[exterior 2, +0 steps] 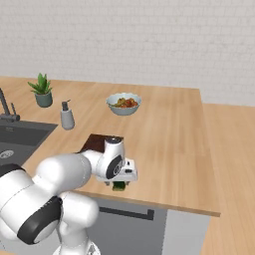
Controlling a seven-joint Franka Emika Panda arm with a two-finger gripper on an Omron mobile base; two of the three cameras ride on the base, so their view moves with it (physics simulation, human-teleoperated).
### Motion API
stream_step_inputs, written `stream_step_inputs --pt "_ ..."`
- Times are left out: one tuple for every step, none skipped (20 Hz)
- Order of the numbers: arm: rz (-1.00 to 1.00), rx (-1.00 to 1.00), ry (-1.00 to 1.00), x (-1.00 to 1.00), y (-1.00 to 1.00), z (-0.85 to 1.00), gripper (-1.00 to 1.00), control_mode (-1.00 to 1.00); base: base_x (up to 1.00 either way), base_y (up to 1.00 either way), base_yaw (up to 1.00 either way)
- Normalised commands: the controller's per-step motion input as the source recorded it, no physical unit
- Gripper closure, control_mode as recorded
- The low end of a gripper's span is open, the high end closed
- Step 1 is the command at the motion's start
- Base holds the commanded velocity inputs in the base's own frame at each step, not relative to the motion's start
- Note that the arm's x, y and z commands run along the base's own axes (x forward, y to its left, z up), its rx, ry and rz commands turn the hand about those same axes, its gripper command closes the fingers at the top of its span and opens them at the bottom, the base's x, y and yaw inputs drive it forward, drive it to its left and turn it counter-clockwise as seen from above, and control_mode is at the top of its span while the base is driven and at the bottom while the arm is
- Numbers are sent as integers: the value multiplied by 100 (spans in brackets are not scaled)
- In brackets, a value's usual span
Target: Pick up the sponge from the counter and clean the cutting board by briefly scrubbing or pressing down on the cutting board. Once finished, release the sponge.
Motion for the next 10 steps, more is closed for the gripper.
stream_step_inputs --pt "1 0 0 0 0 -26 -100 -100 0 0 0" --pt "1 0 0 0 0 -25 -100 -100 0 0 0" --pt "1 0 0 0 0 -23 -100 -100 0 0 0" --pt "1 0 0 0 0 -19 -100 -100 0 0 0" --pt "1 0 0 0 0 -13 -100 -100 0 0 0" --pt "1 0 0 0 0 -4 100 -100 0 0 0" --pt "0 0 0 0 0 0 100 -100 0 0 0" --pt "0 0 0 0 0 0 100 -100 0 0 0" --pt "0 0 0 0 0 0 100 -100 0 0 0" --pt "0 0 0 0 0 0 100 -100 0 0 0"
